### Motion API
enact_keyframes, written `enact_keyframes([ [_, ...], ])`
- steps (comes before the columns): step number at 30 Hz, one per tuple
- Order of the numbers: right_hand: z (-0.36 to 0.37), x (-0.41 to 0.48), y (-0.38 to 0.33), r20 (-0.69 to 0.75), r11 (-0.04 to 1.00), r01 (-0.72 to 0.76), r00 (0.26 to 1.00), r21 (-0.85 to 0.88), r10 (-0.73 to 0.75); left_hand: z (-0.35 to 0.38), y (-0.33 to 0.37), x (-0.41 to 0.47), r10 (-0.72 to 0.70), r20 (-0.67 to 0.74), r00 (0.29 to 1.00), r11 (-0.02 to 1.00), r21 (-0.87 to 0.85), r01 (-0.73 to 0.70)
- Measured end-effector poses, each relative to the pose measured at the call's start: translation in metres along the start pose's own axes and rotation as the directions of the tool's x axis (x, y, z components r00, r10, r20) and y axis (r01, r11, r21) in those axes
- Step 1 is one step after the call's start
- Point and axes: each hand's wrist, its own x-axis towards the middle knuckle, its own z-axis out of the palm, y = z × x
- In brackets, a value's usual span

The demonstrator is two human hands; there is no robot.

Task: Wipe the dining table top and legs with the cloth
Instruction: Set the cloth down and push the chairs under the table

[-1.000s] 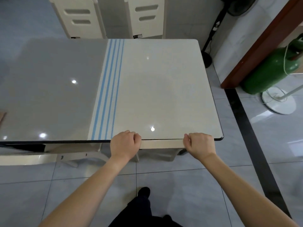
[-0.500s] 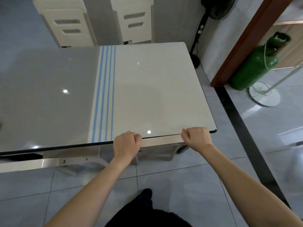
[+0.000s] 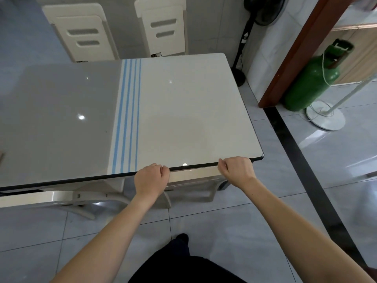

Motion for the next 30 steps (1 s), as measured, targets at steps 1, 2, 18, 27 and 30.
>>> enact_keyframes([
  [1, -0.002, -0.001, 0.001, 0.005, 1.0, 0.003, 1.0, 0.021, -0.003, 0.0, 0.001, 0.0, 0.002, 0.003, 1.0, 1.0, -0.007, -0.002],
  [2, -0.002, -0.002, 0.002, 0.013, 0.998, 0.006, 1.0, 0.055, -0.006, 0.0, 0.001, -0.001, 0.004, 0.009, 1.0, 1.0, -0.018, -0.004],
  [18, 0.038, -0.216, 0.063, 0.137, 0.092, -0.262, 0.735, 0.961, 0.664, -0.001, 0.123, -0.077, 0.423, 0.05, 0.905, 0.713, -0.634, -0.299],
  [27, 0.145, -0.392, 0.094, 0.59, -0.508, -0.316, 0.271, 0.801, 0.76, 0.102, 0.138, -0.151, 0.302, 0.567, 0.766, 0.777, -0.612, 0.147],
  [30, 0.157, -0.407, 0.111, 0.631, -0.563, -0.309, 0.202, 0.767, 0.749, 0.116, 0.128, -0.155, 0.191, 0.617, 0.764, 0.788, -0.56, 0.255],
])
